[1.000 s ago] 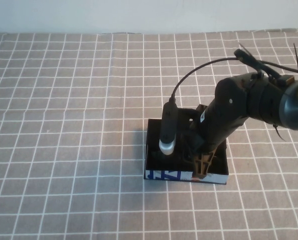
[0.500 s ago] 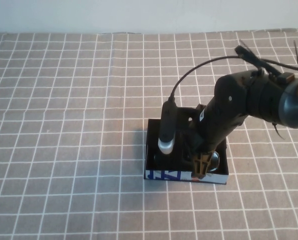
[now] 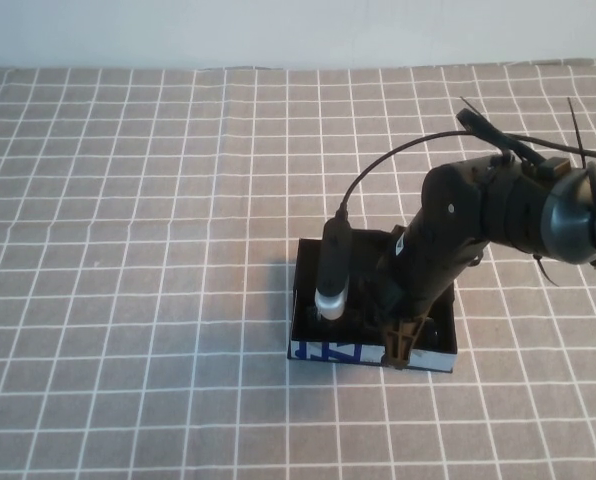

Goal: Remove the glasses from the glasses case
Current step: Pick up the glasses from the glasses case, then place the glasses on the table

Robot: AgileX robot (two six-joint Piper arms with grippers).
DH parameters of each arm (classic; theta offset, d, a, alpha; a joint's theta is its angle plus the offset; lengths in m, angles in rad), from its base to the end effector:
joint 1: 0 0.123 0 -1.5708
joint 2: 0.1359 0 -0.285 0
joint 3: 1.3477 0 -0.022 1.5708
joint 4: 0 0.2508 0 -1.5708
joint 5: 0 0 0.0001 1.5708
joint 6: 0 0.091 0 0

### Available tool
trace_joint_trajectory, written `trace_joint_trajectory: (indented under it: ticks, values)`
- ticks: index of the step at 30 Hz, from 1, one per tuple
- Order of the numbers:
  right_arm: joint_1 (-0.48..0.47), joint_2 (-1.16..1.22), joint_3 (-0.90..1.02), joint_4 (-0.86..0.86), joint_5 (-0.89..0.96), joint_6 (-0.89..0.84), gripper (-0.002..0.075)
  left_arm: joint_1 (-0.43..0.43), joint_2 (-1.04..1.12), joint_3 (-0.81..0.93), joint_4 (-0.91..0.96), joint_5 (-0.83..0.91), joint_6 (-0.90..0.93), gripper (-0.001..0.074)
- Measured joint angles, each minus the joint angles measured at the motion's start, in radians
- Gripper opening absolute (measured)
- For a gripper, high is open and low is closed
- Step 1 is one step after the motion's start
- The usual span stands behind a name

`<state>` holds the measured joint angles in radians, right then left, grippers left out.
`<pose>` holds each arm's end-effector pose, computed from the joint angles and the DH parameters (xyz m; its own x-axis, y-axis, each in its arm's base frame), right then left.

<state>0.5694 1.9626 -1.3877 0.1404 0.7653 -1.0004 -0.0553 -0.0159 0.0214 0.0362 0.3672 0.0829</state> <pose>0.3355 0.2253 0.1852 -0.0570 -0.9613 -0.2694 -0.9753 0.1114 -0.1910 0.0525 -0.0017 0.1738 -0.2741 0.1318 -0.9526 0.0752 0.9905 0.1153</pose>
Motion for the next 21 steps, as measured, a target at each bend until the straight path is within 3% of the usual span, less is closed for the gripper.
trace_joint_trajectory:
  ticks: [4, 13, 18, 21]
  values:
    - [0.000, -0.018, -0.009, 0.012, 0.013, 0.039, 0.0046, 0.000, 0.000, 0.000, 0.000, 0.000, 0.000, -0.0005]
    - [-0.017, -0.126, -0.081, -0.077, 0.213, 0.379, 0.0045, 0.000, 0.000, 0.000, 0.000, 0.000, 0.000, -0.0004]
    - [-0.098, -0.224, -0.081, -0.077, 0.348, 0.647, 0.0045, 0.000, 0.000, 0.000, 0.000, 0.000, 0.000, -0.0004]
    - [-0.173, -0.285, -0.081, -0.024, 0.431, 0.709, 0.0044, 0.000, 0.000, 0.000, 0.000, 0.000, 0.000, -0.0004]
